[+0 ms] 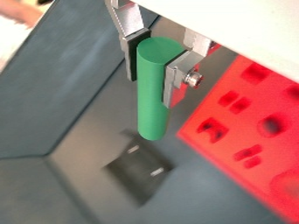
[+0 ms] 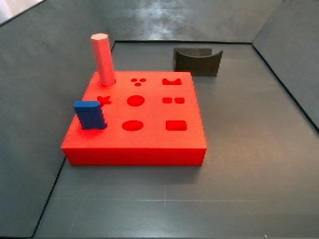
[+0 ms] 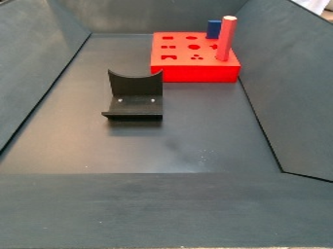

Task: Pick up the round object. Move up. Place the round object on the fixture. Regrasp the round object. Move to above the board. Insert the round object.
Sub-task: Move to above the board.

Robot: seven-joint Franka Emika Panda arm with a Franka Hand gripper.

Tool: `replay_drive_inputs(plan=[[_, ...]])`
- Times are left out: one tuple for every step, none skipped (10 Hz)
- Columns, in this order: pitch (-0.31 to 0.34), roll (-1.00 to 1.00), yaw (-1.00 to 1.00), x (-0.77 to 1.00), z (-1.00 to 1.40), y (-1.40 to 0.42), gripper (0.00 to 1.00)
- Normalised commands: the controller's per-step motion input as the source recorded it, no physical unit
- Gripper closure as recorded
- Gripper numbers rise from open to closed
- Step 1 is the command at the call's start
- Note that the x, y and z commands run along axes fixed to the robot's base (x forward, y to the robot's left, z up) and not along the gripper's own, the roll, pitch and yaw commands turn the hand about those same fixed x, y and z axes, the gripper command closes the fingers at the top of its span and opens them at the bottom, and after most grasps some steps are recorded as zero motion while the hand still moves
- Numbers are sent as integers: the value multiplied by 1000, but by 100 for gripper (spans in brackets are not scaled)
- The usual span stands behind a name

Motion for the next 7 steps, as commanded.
replay_drive_inputs(plan=[[102,-1000,-51,-664,342,-1000,100],[97,-1000,-44,-686,347,-1000,100],[85,-1000,-31,-656,310,-885,100],[75,-1000,-33,-522,232,-693,100],[43,-777,-16,-290,113,-336,100],[21,-561,-13,-170,55,-177,100],[5,-323,-3,-85,25,-61,100]])
